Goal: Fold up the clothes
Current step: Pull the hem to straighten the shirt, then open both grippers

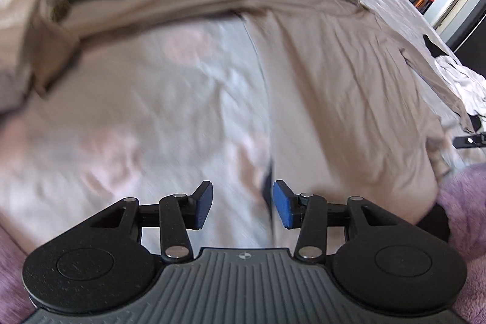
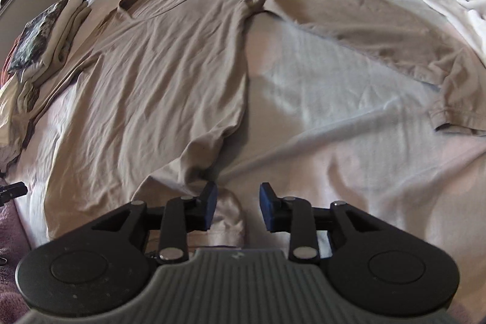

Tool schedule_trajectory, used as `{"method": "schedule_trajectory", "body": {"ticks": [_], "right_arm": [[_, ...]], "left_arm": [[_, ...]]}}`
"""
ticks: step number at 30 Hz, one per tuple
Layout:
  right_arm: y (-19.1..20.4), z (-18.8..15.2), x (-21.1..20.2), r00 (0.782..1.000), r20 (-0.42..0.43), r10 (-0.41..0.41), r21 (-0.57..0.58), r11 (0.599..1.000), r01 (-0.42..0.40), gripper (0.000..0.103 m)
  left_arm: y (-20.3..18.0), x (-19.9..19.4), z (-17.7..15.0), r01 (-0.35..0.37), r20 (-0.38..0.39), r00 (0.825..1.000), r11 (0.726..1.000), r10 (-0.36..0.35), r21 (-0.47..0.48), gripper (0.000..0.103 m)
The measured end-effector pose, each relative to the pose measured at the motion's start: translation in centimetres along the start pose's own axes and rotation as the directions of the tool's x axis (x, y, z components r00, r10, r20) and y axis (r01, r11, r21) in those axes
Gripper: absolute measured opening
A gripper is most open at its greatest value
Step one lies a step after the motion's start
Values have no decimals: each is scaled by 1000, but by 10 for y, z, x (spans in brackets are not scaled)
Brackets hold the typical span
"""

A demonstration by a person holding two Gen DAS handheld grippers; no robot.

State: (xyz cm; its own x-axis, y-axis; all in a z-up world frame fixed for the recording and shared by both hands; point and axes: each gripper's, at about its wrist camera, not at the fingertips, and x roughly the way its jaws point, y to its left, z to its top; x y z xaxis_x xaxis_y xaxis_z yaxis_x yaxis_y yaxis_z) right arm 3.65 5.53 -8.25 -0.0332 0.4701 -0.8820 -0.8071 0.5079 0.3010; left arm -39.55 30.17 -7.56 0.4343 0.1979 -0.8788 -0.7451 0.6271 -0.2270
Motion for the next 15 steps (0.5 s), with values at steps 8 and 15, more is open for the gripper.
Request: {"method": "schedule_trajectory", "body": {"ticks": [8, 15], "right_arm": [[0, -5, 23, 994, -109, -7, -27, 1000, 4, 47], [15, -4, 46, 979, -179, -97, -132, 988, 73, 37]], "left_arm": [[-15, 23, -31, 34, -34, 999, 998, -35, -56, 43], [-11, 24, -37, 46, -42, 998, 992, -51, -117, 43]]}}
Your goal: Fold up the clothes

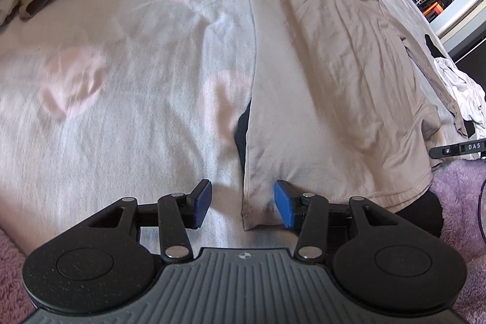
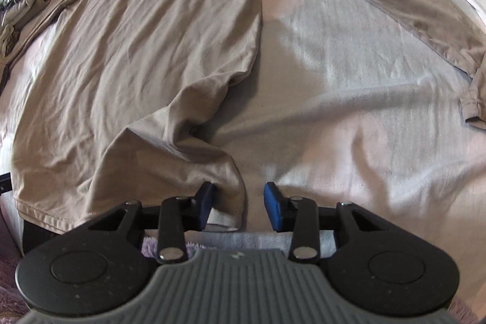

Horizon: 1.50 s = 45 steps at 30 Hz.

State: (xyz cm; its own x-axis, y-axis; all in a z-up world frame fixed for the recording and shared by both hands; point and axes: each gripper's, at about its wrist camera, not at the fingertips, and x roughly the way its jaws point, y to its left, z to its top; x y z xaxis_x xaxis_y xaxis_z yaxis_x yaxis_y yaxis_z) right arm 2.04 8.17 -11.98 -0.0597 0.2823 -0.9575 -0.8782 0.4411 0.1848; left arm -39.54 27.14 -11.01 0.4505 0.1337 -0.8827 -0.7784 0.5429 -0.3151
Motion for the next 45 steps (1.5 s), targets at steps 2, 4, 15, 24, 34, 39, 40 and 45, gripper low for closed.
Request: {"method": "schedule_trajectory", "body": {"ticks": [2, 4, 15, 24, 34, 39, 40, 45], "right_arm": [[6, -2, 1, 1000, -2, -3, -43, 999, 3, 15], [5, -5, -3, 1000, 17, 8, -41, 999, -7, 6], [-17, -23, -106, 959, 252, 128, 97, 983, -157, 4], [-17, -26, -180, 952, 285, 111, 96, 985, -144, 4], [-19, -41, -90, 993, 87, 85, 101, 991, -93, 4], [-18, -35, -79, 993, 69, 96, 87, 991, -102, 8], [-19, -35, -81, 992, 72, 101, 84, 991, -107, 10], [-36, -31, -106, 987, 131, 96, 92, 990, -108, 38]], "left_arm": [[-3, 0, -1, 2, -6, 1000, 1000, -2, -1, 41], [-6, 0, -3, 24, -10, 1000, 1000, -24, -8, 27], [-6, -69, 21, 166, 160, 974, 986, -158, -33, 2], [-27, -130, 53, 140, 218, 964, 987, -154, 75, 2], [0, -45, 23, 22, -16, 1000, 996, -21, 82, 2], [4, -25, 24, 24, -89, 996, 997, -17, 75, 4], [3, -25, 26, 20, -98, 995, 996, -11, 86, 5], [-5, -43, 50, -8, -93, 995, 988, 23, 156, 22]]}}
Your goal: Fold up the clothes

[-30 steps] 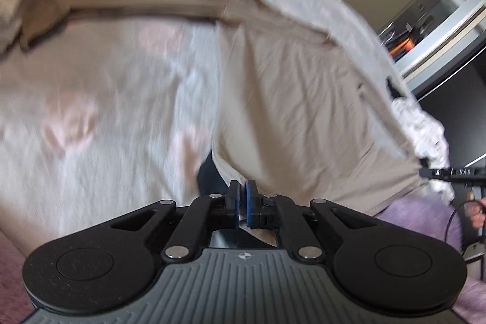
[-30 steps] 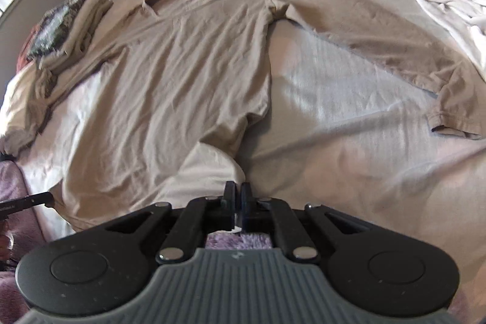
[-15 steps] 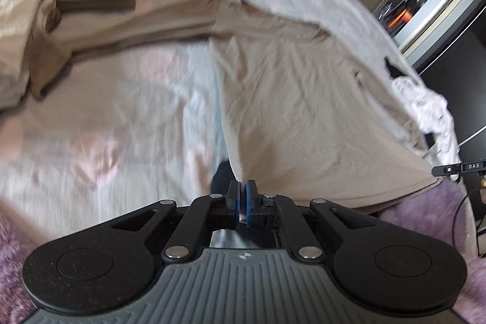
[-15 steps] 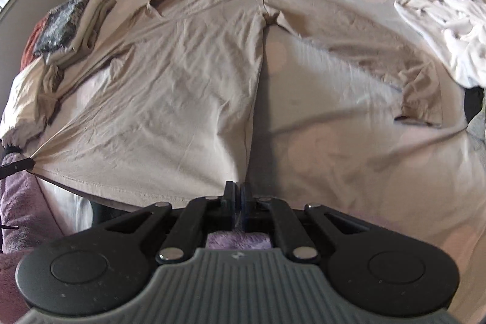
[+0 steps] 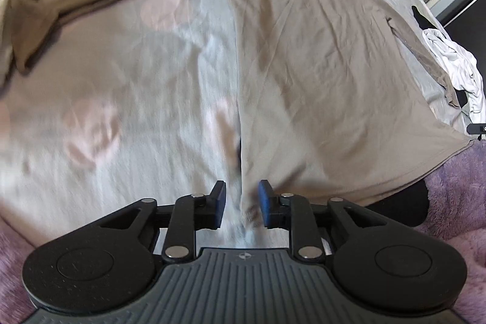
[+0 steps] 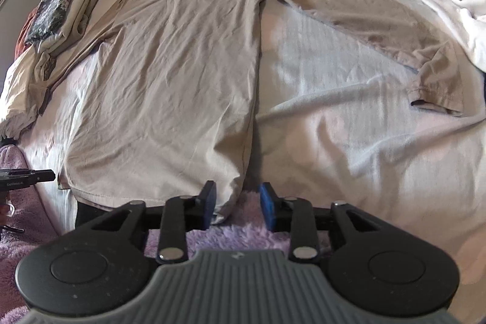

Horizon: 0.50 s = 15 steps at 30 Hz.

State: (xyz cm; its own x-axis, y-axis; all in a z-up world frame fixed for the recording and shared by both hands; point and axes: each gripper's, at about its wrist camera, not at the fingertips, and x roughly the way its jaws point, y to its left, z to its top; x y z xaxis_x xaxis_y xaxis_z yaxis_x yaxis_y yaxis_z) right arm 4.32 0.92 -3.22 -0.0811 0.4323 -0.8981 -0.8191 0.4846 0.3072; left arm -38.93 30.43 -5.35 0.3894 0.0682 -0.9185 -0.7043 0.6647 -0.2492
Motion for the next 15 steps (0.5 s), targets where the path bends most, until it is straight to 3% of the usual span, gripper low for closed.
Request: {"method": "schedule_trajectory", "body": {"ticks": [4, 7, 15], "right_arm": [[-31, 18, -20, 994, 96, -55, 52, 997, 50, 38], [-51, 41, -24, 977, 173, -123, 91, 990, 109, 38], [-64, 114, 17, 935, 314, -164, 96, 985, 140, 37]], "left_arm": [[-19, -19, 44, 2, 51, 999, 996, -7, 88, 26], [-45, -22, 87, 3, 98, 995, 985, -21, 173, 27], [-131, 27, 197, 62, 174, 977, 946, -122, 318, 29]]}}
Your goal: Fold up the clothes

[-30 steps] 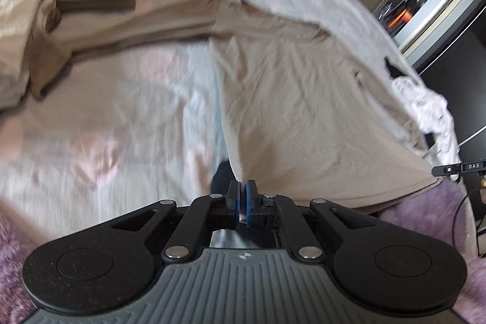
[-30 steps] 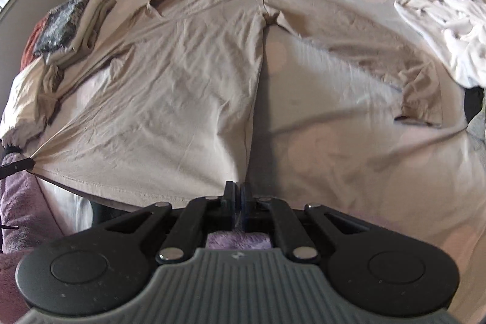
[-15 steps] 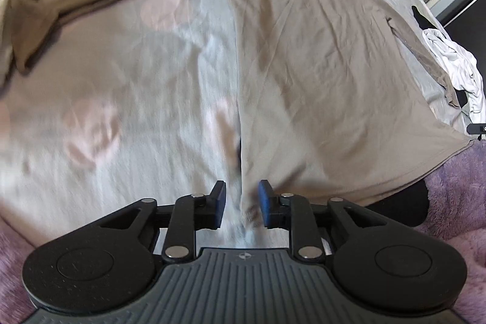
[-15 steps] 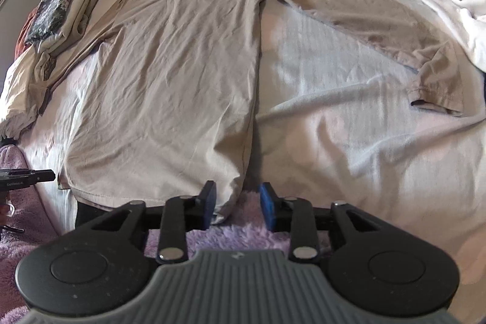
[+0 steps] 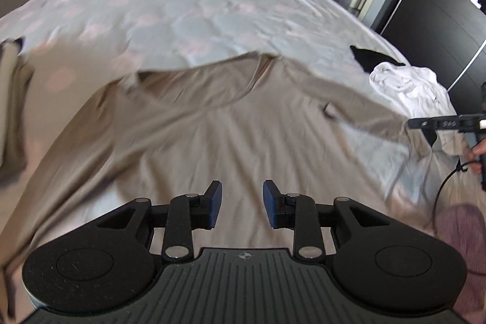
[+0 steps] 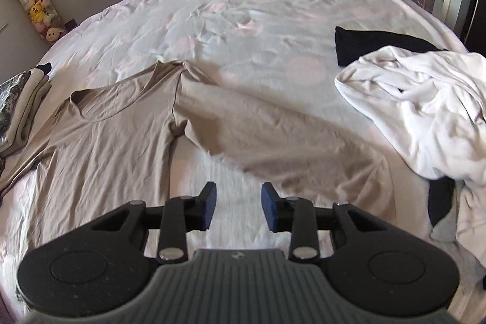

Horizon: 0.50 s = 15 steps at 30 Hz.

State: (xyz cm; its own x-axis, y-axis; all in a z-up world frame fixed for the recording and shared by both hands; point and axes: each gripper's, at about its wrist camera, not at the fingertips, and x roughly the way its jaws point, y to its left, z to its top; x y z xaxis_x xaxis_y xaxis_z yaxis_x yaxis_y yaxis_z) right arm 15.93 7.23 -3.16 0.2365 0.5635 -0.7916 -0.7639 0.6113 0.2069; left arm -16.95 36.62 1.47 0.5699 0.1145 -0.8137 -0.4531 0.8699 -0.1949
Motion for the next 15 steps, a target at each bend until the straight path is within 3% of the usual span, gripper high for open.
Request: {"method": "schedule_trajectory", "body": {"ticks": [8, 11, 15], "right_arm": [[18, 63, 91, 997, 20, 71, -116, 991, -69, 31], [25, 89, 120, 995, 30, 95, -175, 981, -88, 31], [35, 118, 156, 992, 35, 124, -234, 966, -112, 31]], "left_arm": [[-20, 112, 89, 66, 21, 997, 994, -68, 90, 30], [-24, 157, 118, 87, 24, 996, 991, -90, 107, 37], [-27, 213, 144, 87, -10, 996, 988, -86, 124, 38]]}}
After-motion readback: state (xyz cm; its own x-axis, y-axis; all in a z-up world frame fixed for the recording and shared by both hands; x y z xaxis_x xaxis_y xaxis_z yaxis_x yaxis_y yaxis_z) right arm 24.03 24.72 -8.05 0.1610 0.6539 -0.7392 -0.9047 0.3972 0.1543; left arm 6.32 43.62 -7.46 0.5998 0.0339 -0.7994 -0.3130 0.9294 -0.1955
